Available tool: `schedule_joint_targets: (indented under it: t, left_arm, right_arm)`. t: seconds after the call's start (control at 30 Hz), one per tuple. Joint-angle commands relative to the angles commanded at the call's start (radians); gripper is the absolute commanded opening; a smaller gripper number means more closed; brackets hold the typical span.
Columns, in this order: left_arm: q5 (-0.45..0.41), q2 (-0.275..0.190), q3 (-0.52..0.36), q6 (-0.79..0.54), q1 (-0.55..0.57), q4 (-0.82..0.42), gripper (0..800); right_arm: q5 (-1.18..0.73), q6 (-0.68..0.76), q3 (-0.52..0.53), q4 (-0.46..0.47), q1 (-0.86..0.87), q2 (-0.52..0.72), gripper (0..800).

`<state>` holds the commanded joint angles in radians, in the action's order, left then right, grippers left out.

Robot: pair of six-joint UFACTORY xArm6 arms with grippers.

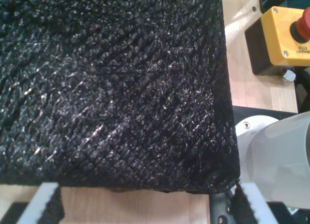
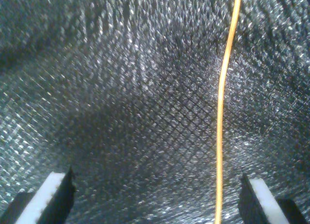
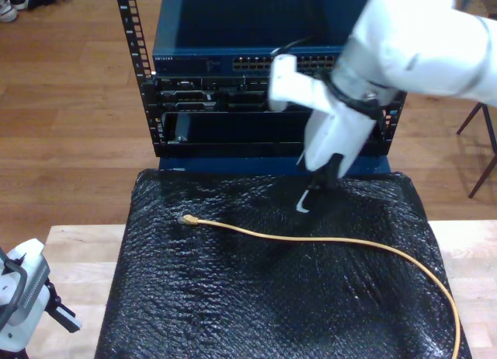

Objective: Grab the cable and plug it in

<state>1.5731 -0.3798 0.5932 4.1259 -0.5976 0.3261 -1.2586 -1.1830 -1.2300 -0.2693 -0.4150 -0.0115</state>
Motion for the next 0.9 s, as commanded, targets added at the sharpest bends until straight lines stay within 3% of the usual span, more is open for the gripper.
schedule_joint_targets:
  t: [0.43,0.7,0.9]
  left_arm:
    - [-0.008,0.035,0.018,0.043,0.002,0.0,800]
    - [-0.006,0.091,0.058,0.083,-0.002,0.0,800]
    - [-0.006,0.092,0.058,0.083,-0.002,0.0,800]
  right_arm:
    - [0.153,0.186,-0.137,0.086,-0.161,-0.249,786]
    - [0.169,0.445,-0.256,0.282,-0.227,-0.407,777]
    - [0.169,0.529,-0.353,0.299,-0.249,-0.491,777]
